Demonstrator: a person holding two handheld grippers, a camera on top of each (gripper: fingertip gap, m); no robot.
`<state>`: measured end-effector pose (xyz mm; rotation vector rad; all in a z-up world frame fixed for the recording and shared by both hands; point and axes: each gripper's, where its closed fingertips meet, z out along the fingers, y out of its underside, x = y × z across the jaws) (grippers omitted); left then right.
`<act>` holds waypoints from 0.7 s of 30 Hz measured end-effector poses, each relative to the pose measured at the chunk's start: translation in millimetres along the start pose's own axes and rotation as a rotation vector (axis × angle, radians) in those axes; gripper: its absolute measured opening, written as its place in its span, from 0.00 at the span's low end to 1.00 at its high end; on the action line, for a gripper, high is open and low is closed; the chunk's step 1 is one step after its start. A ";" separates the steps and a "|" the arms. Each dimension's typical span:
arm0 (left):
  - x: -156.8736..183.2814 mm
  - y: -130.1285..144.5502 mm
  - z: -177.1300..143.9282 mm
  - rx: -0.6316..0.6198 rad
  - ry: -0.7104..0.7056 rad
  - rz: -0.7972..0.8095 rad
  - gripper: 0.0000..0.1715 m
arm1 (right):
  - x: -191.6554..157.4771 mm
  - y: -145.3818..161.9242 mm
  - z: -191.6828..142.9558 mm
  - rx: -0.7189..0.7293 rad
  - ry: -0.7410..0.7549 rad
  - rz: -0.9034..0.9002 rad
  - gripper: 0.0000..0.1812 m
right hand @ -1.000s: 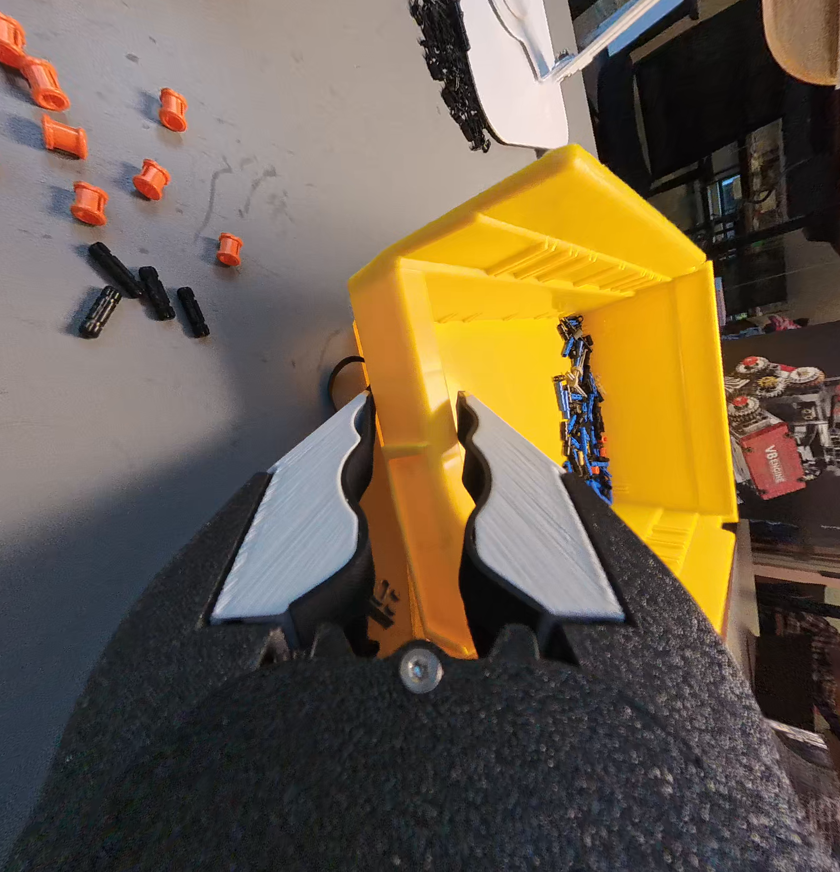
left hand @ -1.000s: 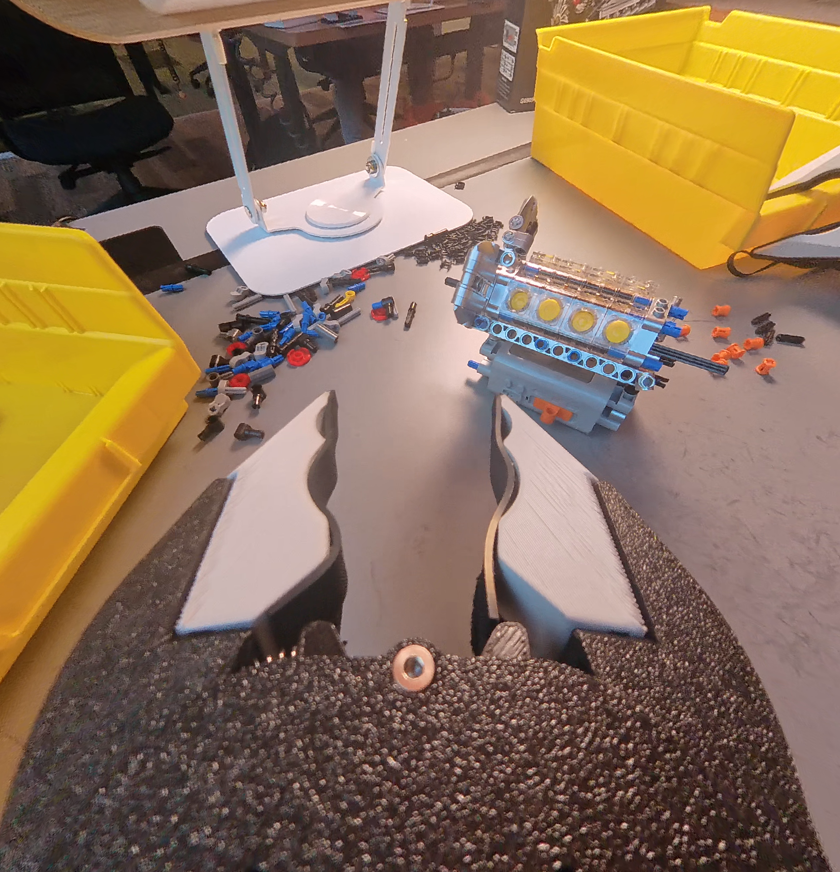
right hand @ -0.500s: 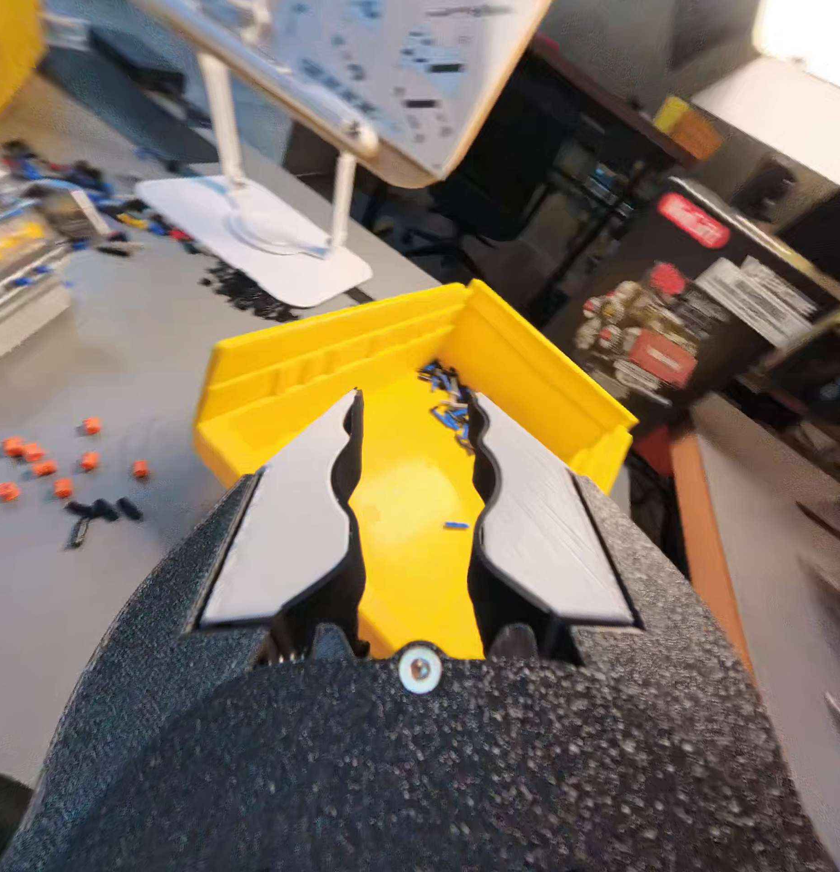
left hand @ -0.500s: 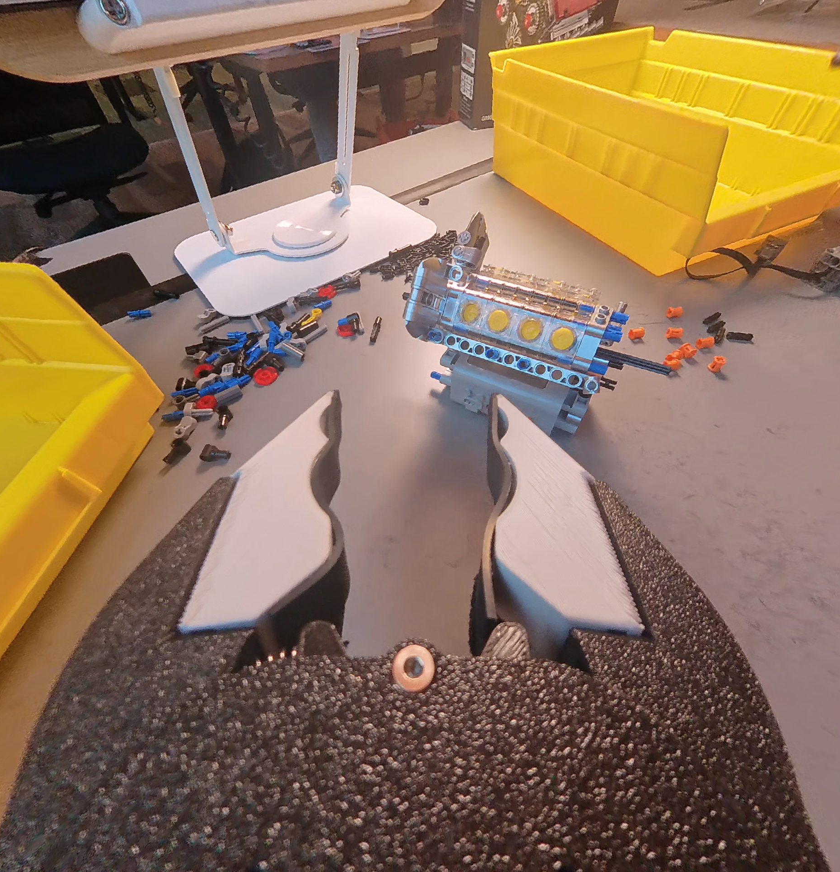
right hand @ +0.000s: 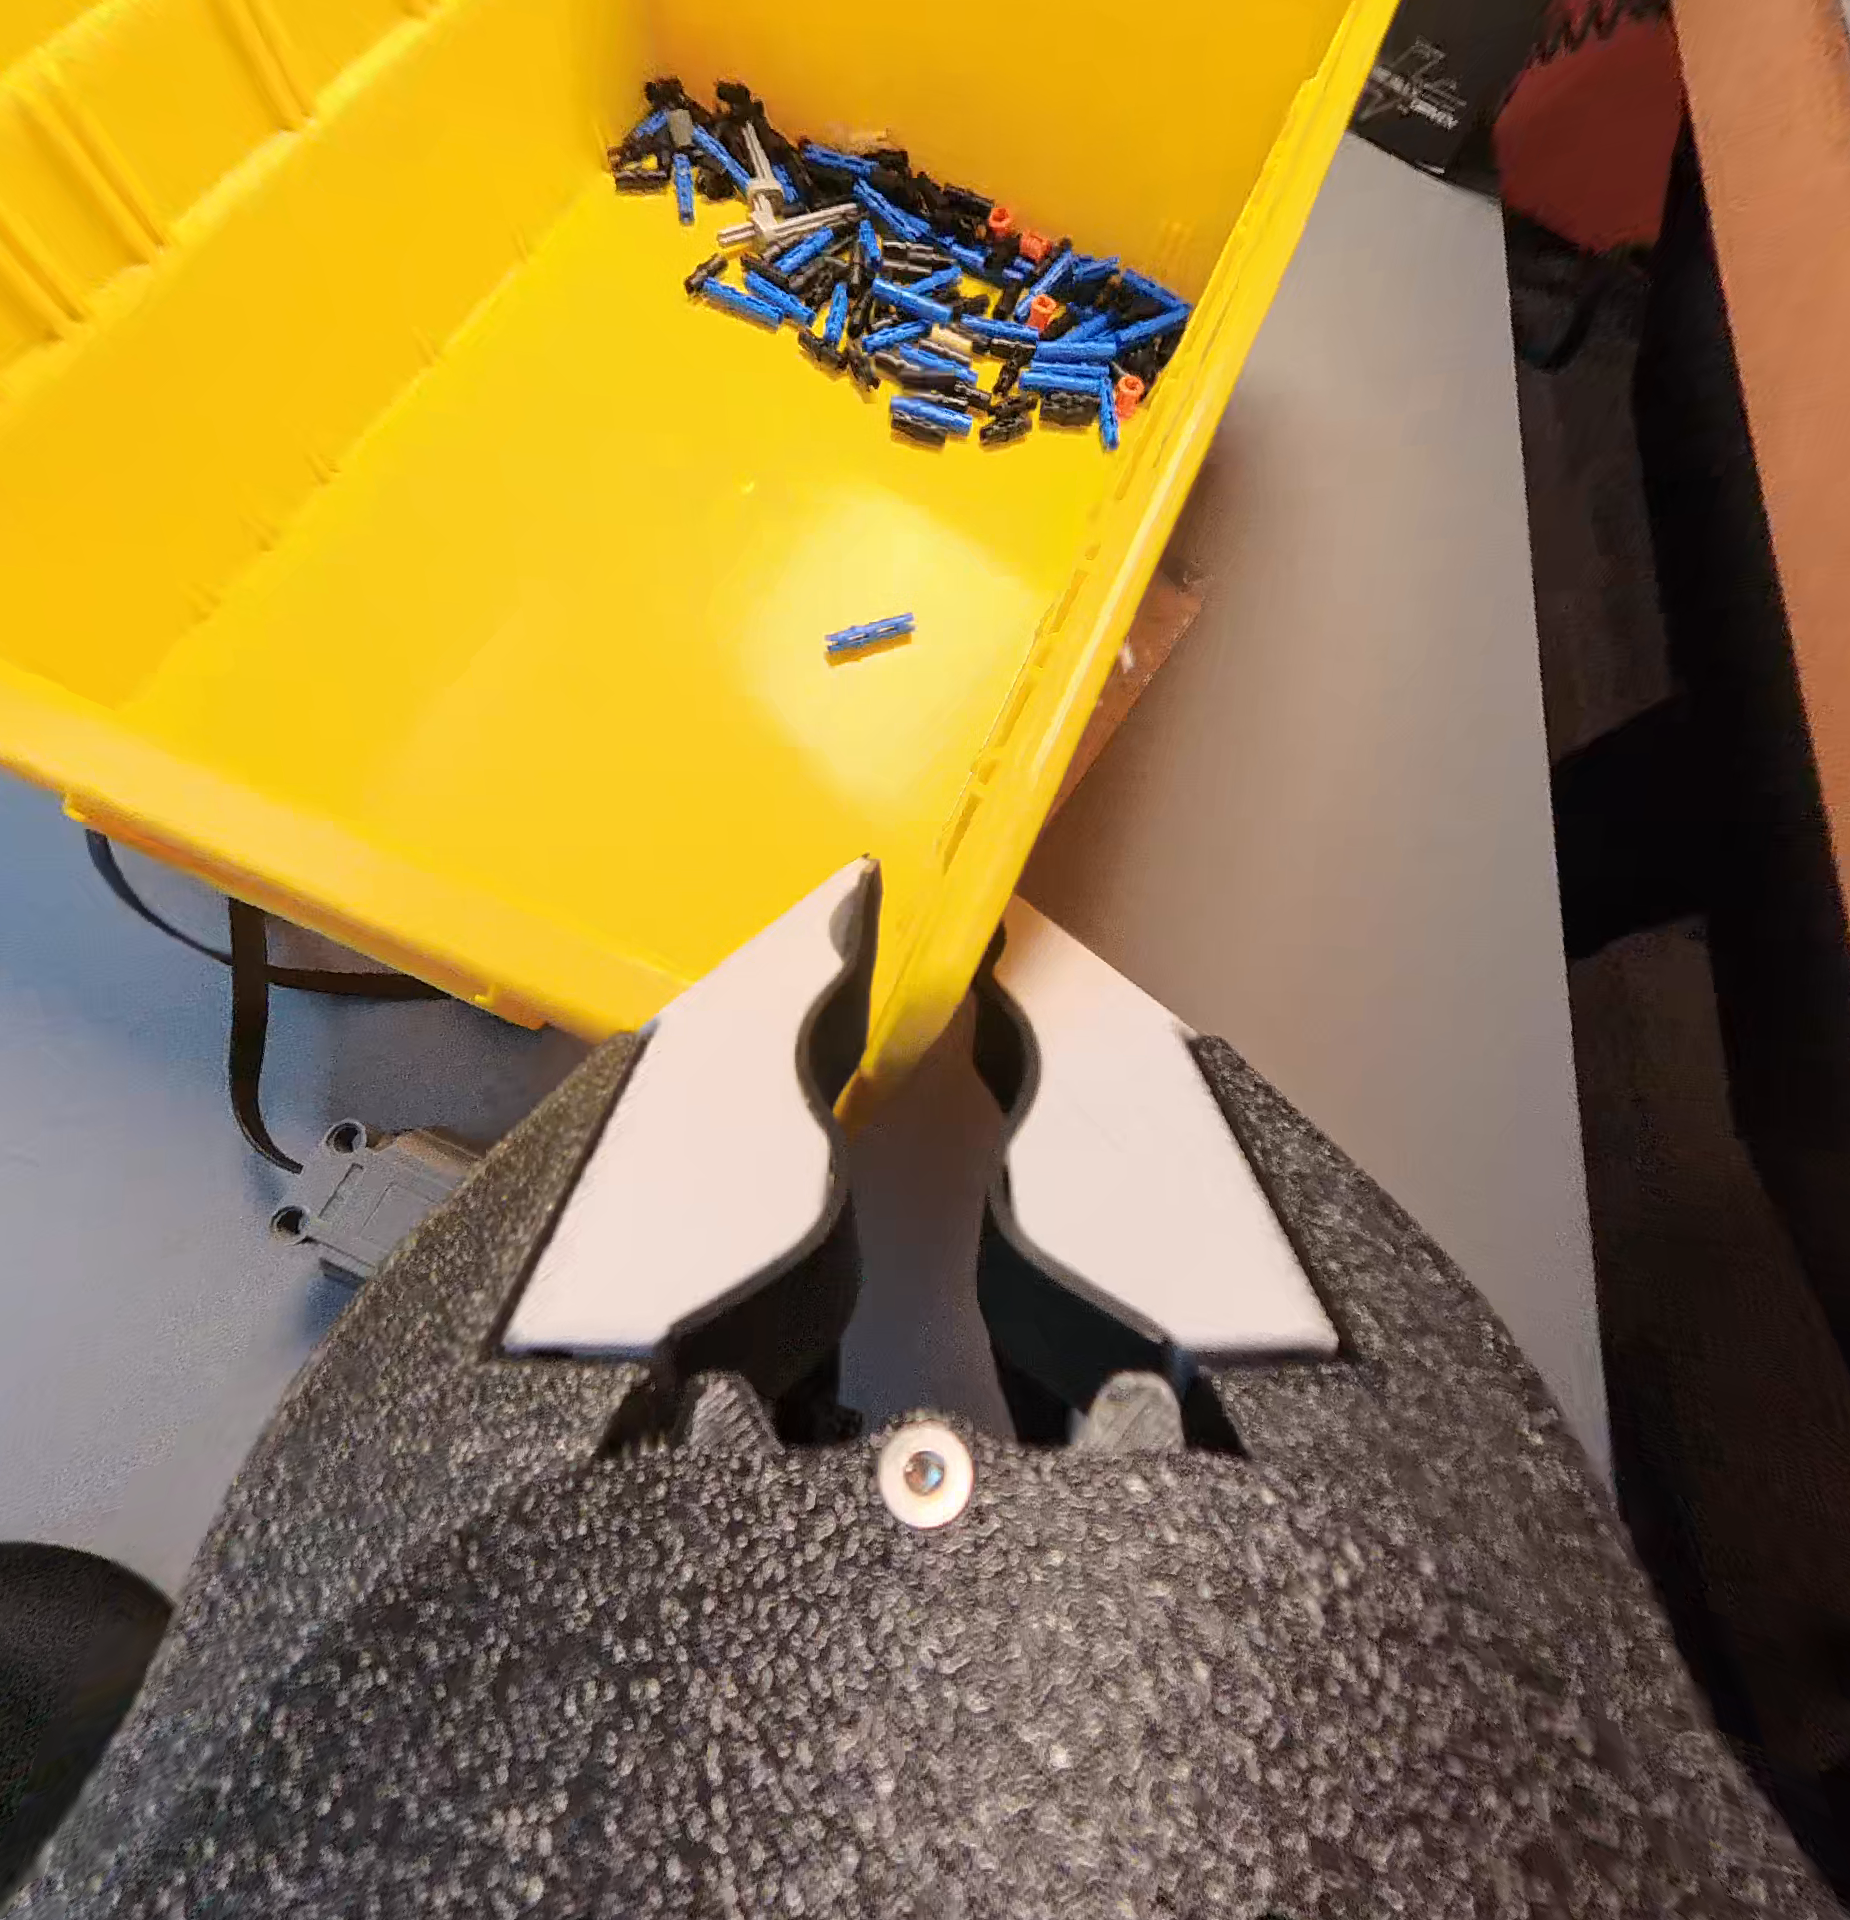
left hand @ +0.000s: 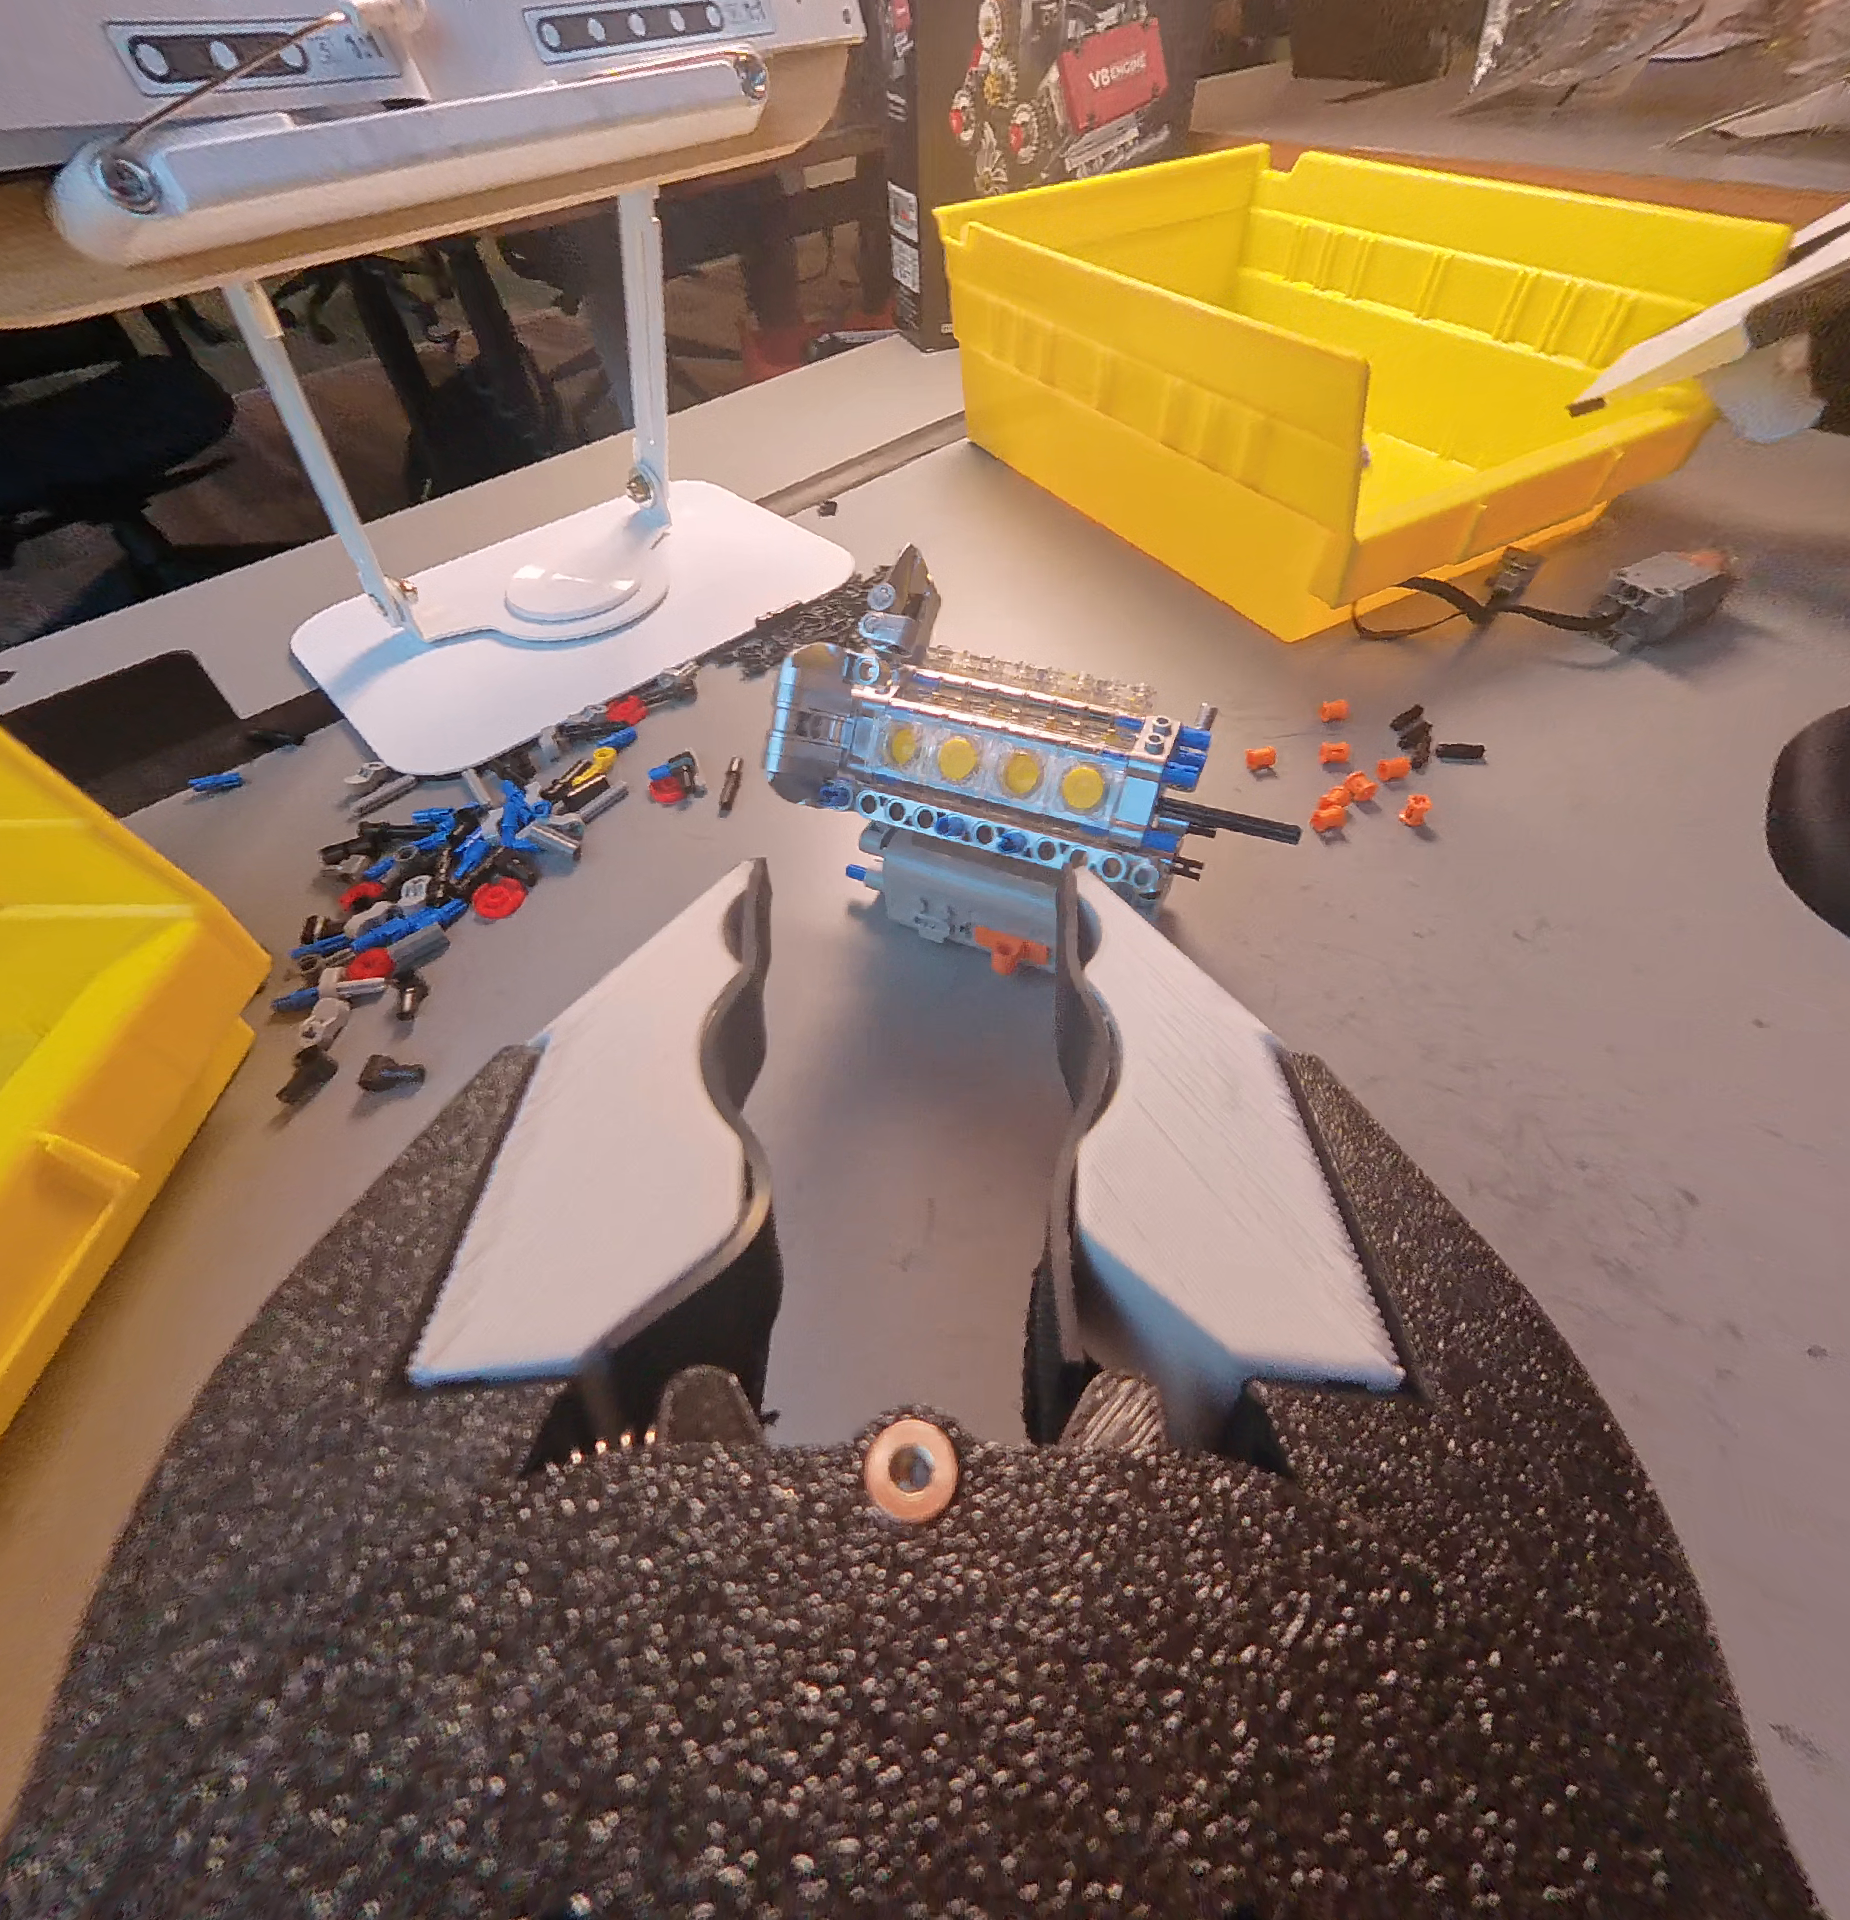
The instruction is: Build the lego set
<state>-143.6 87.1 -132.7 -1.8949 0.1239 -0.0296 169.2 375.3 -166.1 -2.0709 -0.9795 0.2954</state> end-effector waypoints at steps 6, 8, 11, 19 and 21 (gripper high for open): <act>42.9 13.8 24.8 -0.093 0.115 0.097 0.42 | 7.9 -4.5 -4.5 0.059 -0.033 0.100 0.02; 45.2 17.2 38.7 -0.131 0.076 0.187 0.45 | 6.0 -11.2 -3.7 0.063 -0.060 0.116 0.01; 37.8 20.3 52.8 -0.166 -0.001 0.287 0.43 | 4.8 -22.1 -0.9 0.070 -0.089 0.135 0.01; 21.5 12.4 47.1 -0.146 -0.040 0.315 0.38 | 6.9 -32.1 -21.0 0.113 -0.089 0.146 0.01; 27.3 -3.6 36.4 -0.077 -0.011 0.268 0.38 | 6.9 -25.0 -27.6 0.118 -0.084 0.154 0.01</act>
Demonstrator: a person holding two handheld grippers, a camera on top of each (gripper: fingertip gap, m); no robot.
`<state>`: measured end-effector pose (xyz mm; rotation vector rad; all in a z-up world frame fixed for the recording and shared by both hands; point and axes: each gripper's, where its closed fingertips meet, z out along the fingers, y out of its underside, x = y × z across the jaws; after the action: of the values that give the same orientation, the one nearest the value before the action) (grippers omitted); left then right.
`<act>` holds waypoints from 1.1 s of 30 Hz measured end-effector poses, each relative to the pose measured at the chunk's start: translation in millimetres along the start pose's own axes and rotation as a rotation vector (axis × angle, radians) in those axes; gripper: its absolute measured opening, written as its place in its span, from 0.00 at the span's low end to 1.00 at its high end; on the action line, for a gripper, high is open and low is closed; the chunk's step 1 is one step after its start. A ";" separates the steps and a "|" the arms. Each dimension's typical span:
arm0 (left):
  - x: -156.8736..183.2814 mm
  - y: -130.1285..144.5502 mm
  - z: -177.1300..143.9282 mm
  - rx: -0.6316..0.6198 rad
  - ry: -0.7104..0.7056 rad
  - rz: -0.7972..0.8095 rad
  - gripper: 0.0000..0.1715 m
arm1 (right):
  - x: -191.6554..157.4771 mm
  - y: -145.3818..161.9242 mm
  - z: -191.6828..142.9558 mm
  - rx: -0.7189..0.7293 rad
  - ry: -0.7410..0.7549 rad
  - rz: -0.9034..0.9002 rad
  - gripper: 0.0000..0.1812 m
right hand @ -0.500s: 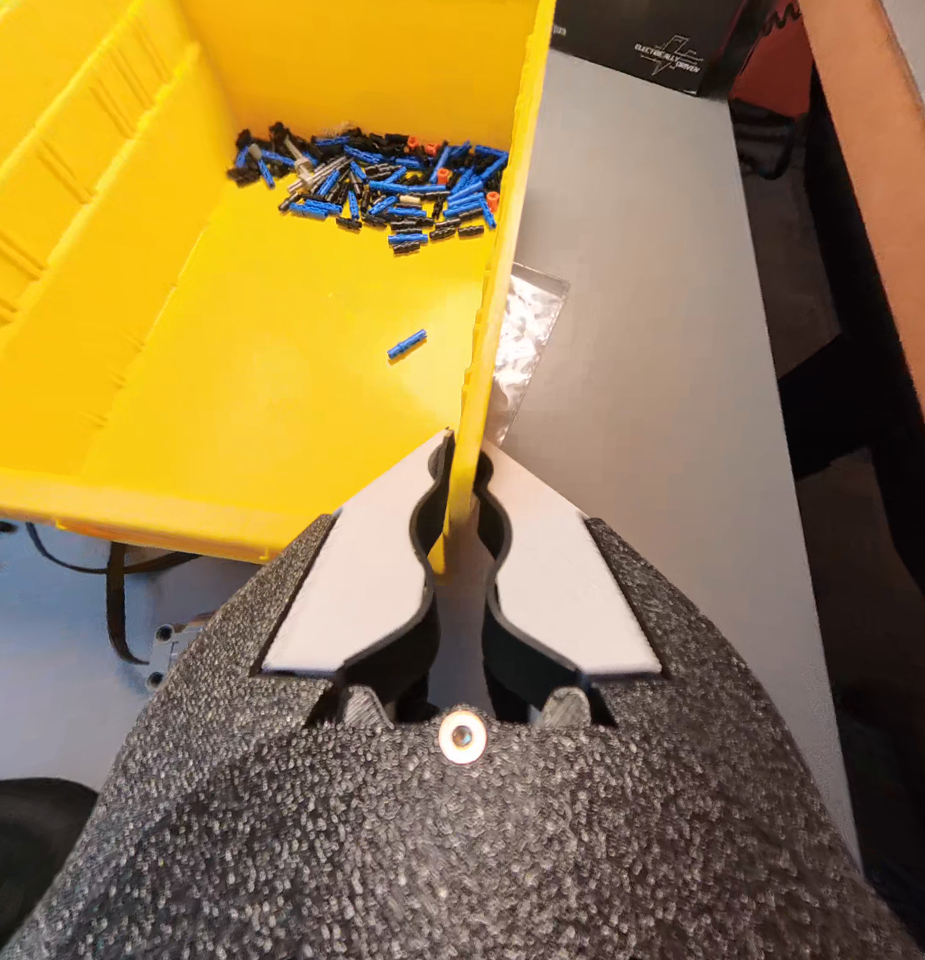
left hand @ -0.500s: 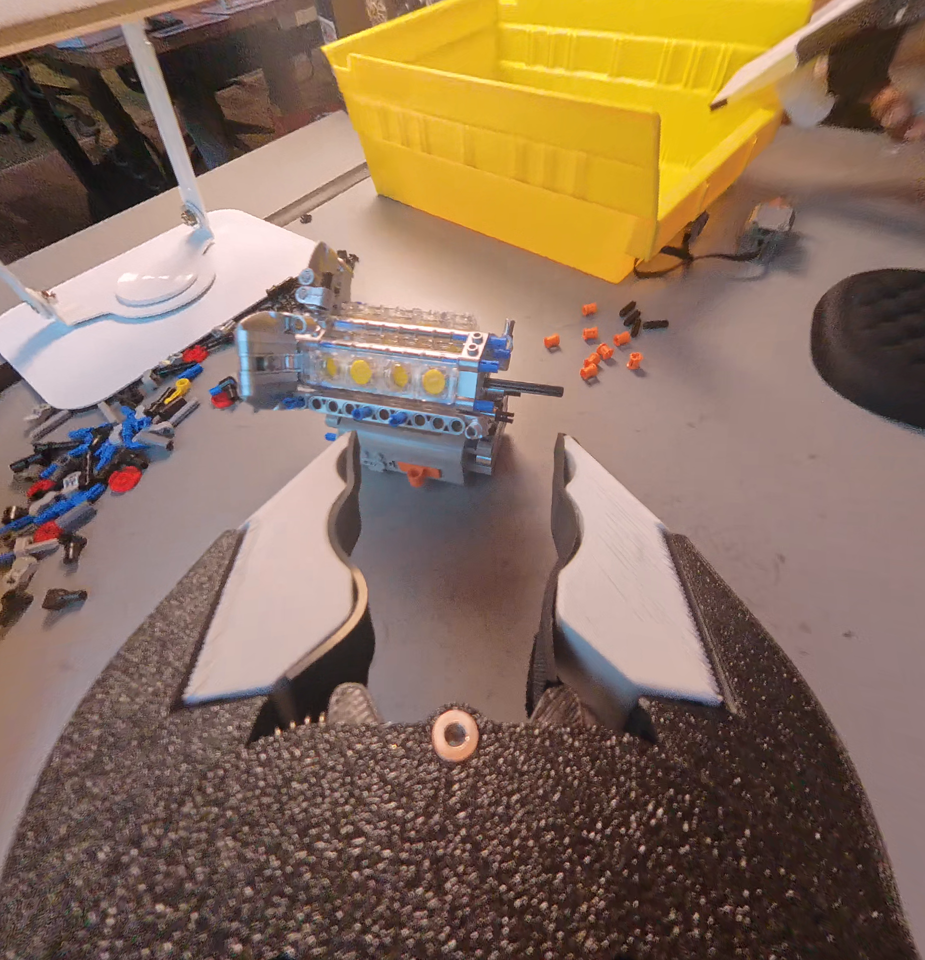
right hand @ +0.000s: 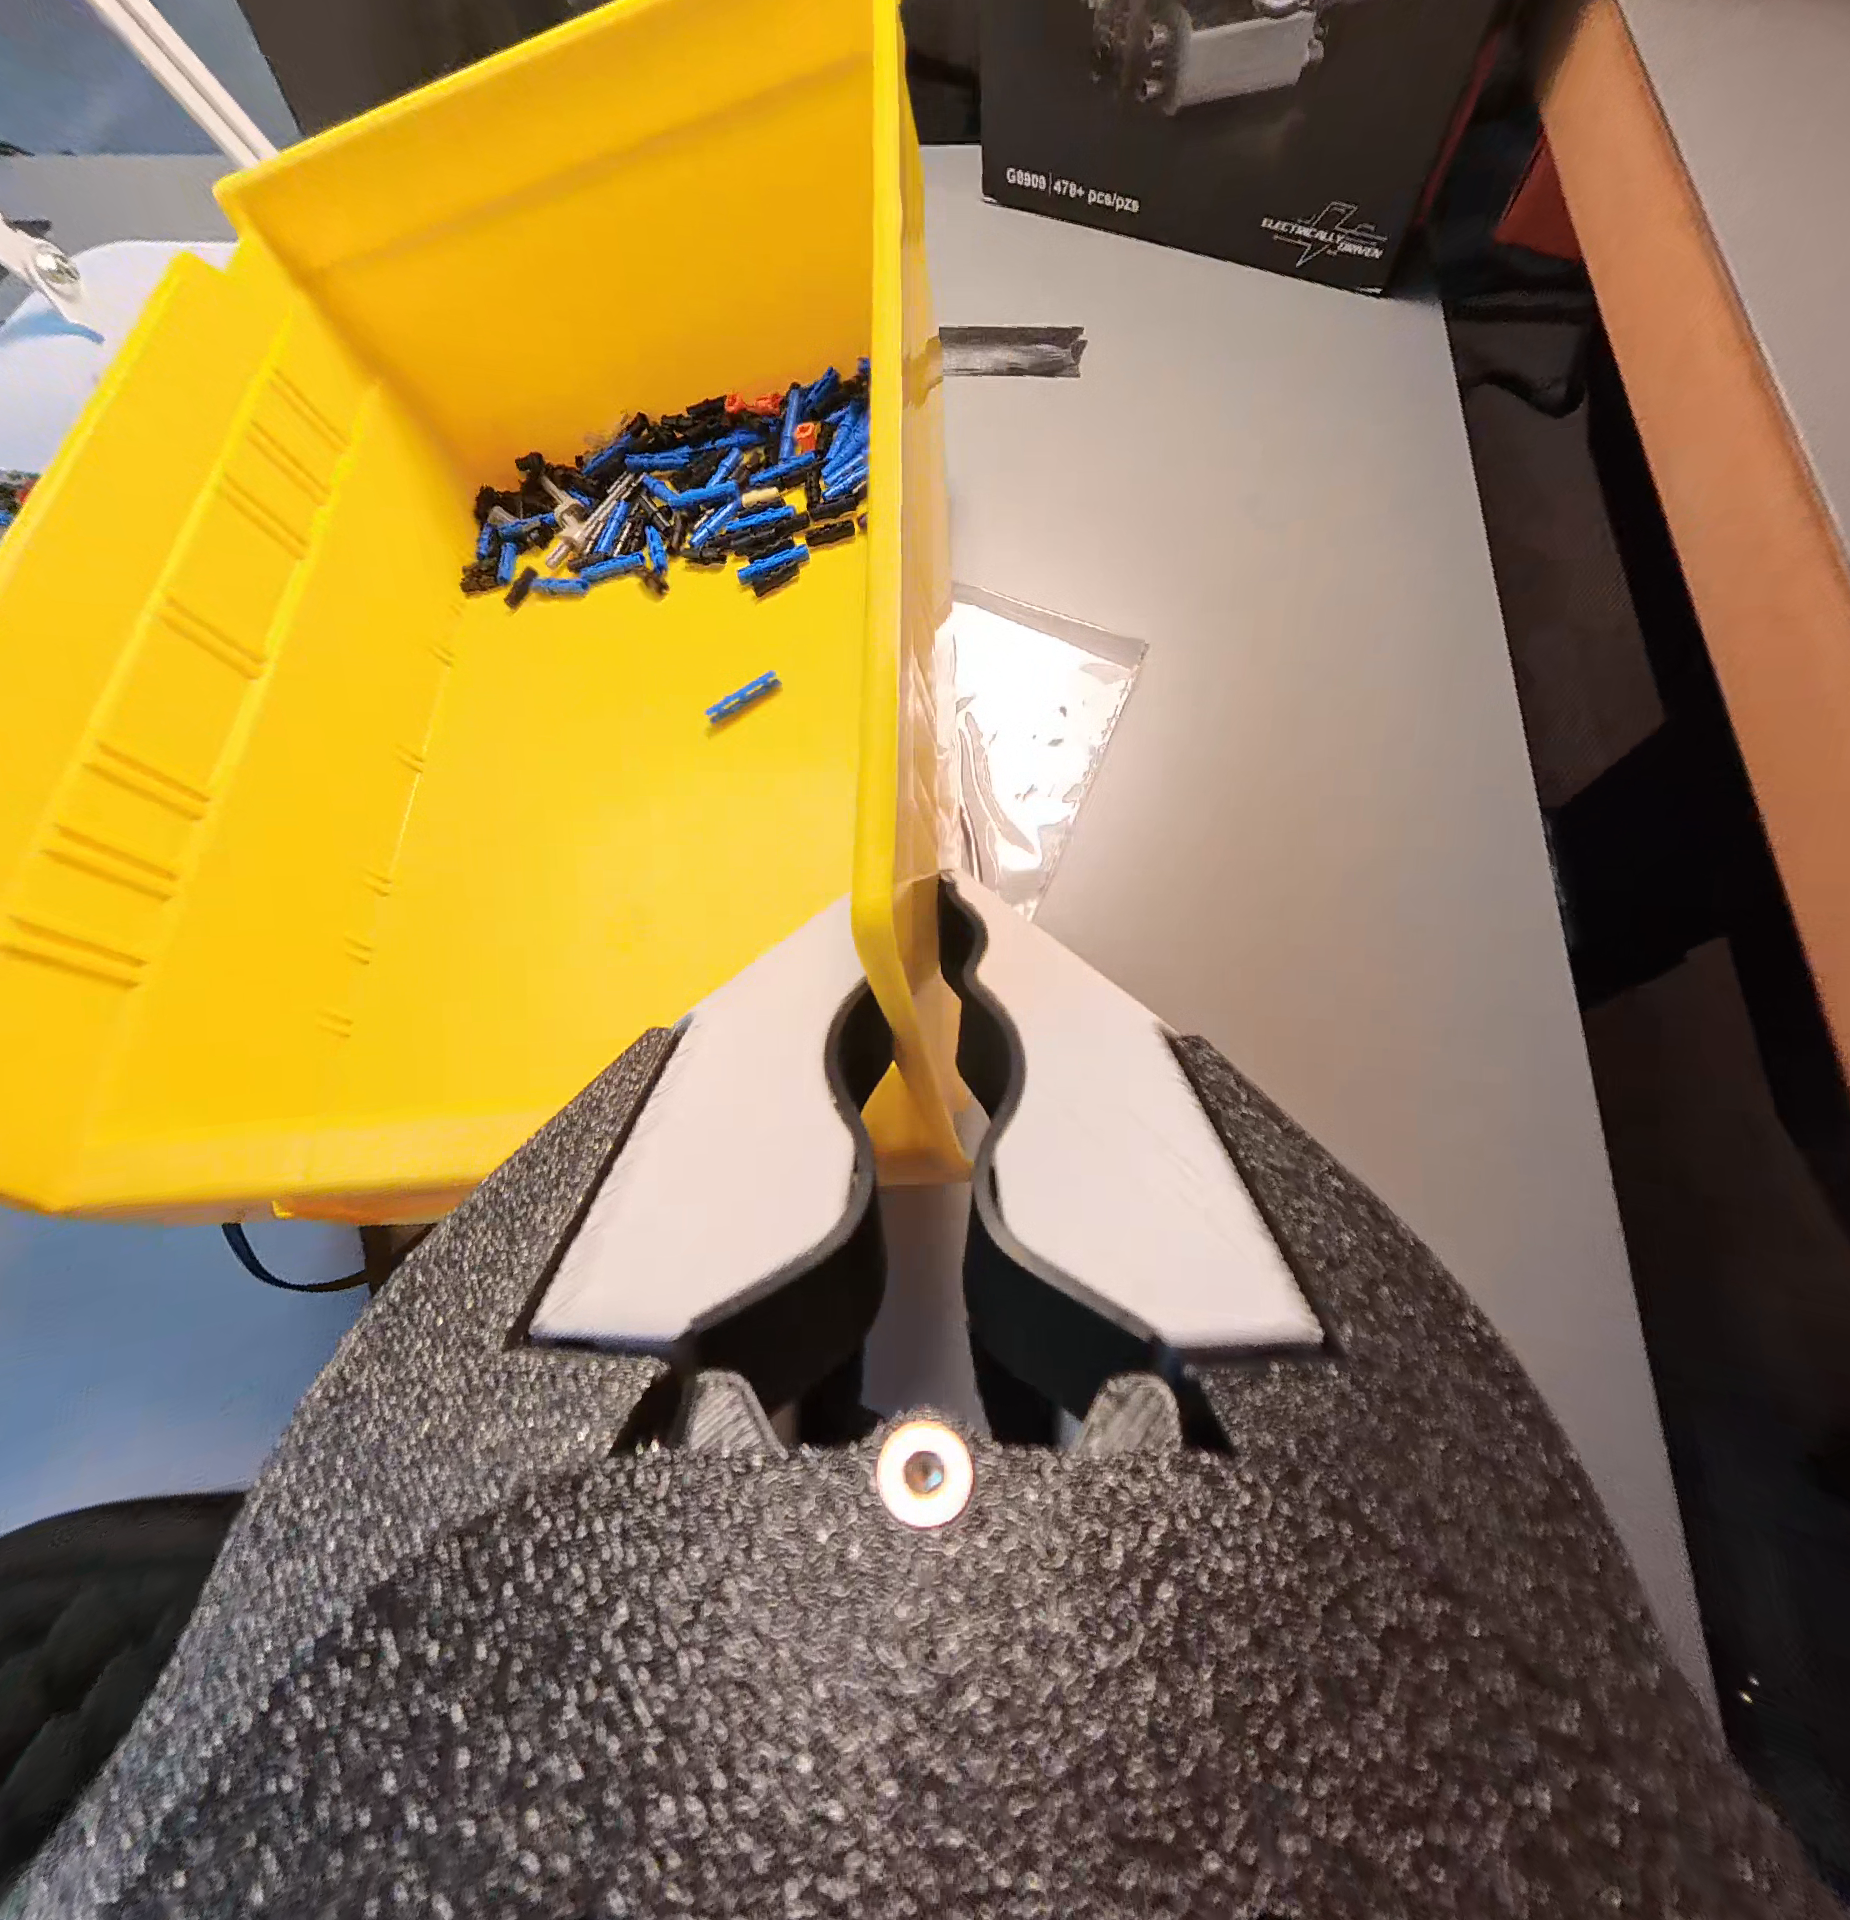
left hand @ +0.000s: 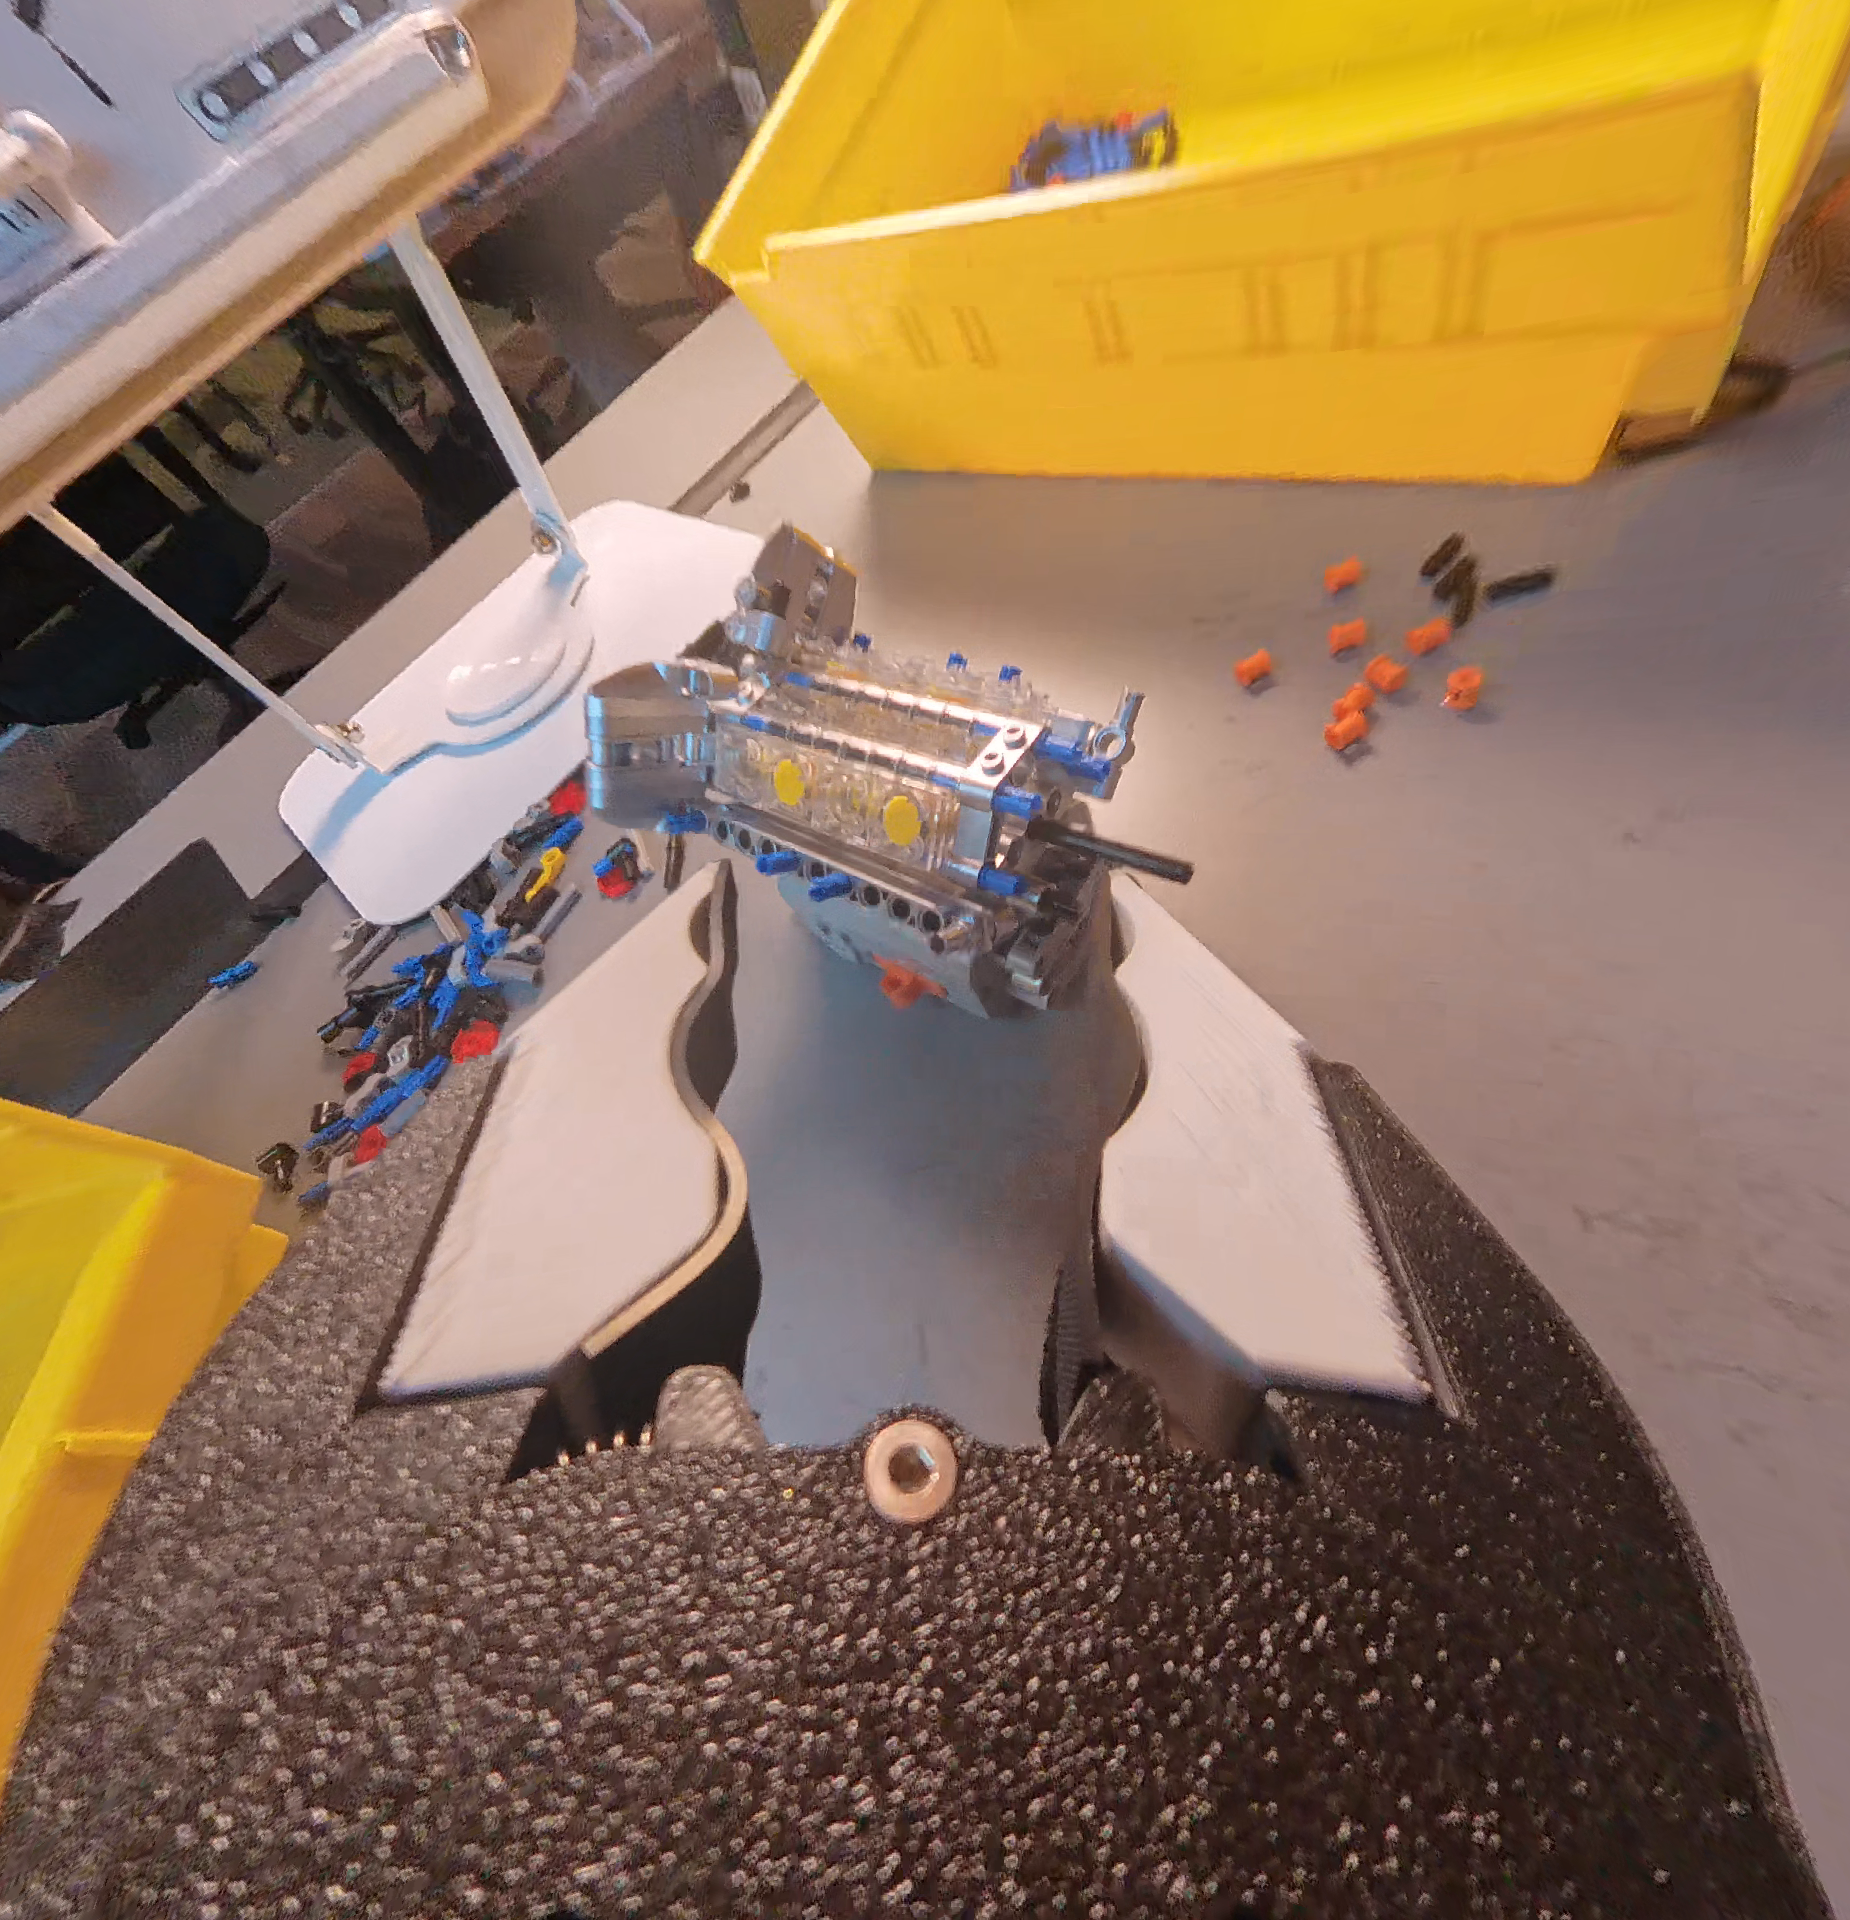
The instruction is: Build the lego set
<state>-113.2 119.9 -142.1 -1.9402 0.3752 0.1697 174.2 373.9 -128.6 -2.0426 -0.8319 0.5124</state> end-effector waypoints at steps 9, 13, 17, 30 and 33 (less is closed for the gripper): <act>122.8 -69.8 20.5 0.077 0.491 -0.384 0.36 | -10.7 21.5 -22.7 0.126 0.034 0.087 0.01; 152.3 -77.5 60.0 0.021 0.553 -0.416 0.39 | -17.7 29.4 -33.8 0.184 0.045 0.103 0.01; 164.9 -77.1 85.4 -0.026 0.510 -0.329 0.40 | -22.6 37.2 -41.3 0.230 0.072 0.086 0.01; 99.0 -126.9 70.0 0.254 0.251 -0.197 0.16 | -65.9 9.0 -87.6 0.447 0.094 -0.056 0.04; 105.8 -128.3 31.9 0.323 0.244 -0.129 0.16 | -93.2 14.0 -127.9 0.513 0.121 -0.139 0.05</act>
<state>31.3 175.1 -73.3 -1.6607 0.4090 -0.2026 193.5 229.9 -64.4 -1.5188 -0.6794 0.4623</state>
